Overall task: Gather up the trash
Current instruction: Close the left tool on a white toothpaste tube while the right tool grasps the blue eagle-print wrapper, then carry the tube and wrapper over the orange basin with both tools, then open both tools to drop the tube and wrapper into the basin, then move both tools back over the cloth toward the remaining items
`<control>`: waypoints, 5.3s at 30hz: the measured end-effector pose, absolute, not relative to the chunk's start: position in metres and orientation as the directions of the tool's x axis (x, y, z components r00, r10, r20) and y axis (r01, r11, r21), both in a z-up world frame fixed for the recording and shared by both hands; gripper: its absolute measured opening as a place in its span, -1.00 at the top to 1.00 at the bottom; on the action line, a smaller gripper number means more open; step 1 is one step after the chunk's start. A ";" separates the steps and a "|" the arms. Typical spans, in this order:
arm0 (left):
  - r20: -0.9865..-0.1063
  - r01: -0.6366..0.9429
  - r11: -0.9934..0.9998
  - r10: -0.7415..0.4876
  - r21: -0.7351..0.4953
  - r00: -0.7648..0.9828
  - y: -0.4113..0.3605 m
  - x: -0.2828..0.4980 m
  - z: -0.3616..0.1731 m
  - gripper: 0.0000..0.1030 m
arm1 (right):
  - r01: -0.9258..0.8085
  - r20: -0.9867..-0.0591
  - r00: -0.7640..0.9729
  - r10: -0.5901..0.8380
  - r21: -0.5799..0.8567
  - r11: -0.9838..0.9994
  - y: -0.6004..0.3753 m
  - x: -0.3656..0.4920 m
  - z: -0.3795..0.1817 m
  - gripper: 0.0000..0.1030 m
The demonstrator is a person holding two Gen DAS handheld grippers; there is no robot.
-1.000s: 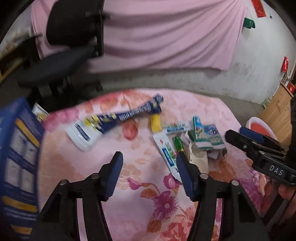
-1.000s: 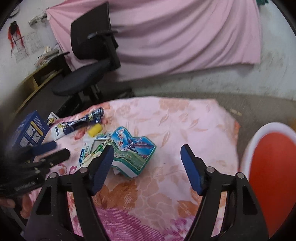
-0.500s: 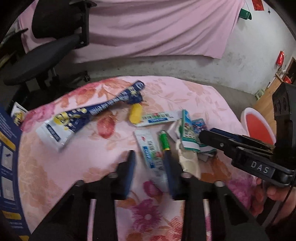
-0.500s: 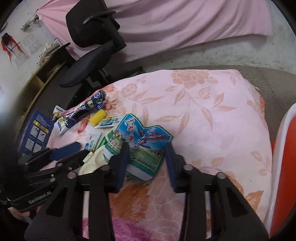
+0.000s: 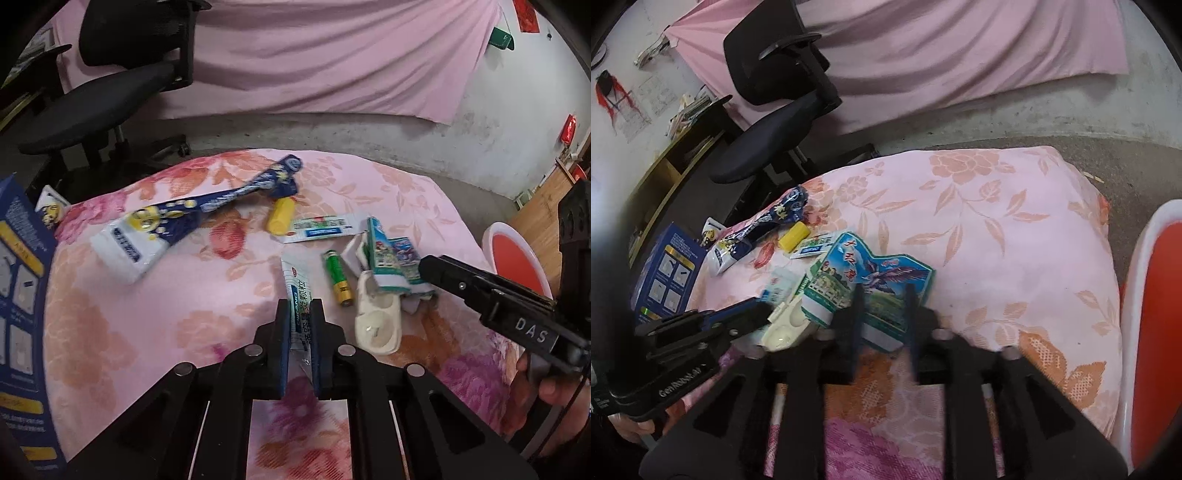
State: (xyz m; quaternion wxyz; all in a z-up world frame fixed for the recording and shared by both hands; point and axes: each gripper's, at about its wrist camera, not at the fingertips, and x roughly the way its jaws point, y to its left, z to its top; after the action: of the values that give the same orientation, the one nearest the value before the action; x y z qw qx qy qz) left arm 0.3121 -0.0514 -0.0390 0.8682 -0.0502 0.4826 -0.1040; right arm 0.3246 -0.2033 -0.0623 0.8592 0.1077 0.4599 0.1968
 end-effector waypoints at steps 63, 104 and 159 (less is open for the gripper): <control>-0.045 0.595 0.804 -0.594 0.014 0.803 -0.262 0.183 0.110 0.97 | 0.120 -0.009 0.993 -0.120 0.049 0.992 -0.382 0.138 0.072 -0.23; -0.716 0.607 0.774 -0.526 -0.179 0.458 -0.351 0.280 0.010 0.55 | 0.204 -0.639 0.767 -0.062 0.152 0.967 -0.475 0.189 -0.046 -0.41; -0.104 0.279 0.954 -0.290 -0.109 0.951 -0.088 0.176 0.153 -0.97 | -0.052 -0.047 0.997 0.058 0.110 0.993 -0.294 0.148 0.095 -1.00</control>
State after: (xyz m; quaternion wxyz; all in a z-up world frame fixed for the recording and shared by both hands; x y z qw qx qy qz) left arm 0.1758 -0.0881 0.1533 0.9867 -0.0465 0.0593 -0.1443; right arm 0.1478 -0.2940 0.0955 0.9978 0.0545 0.0250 0.0275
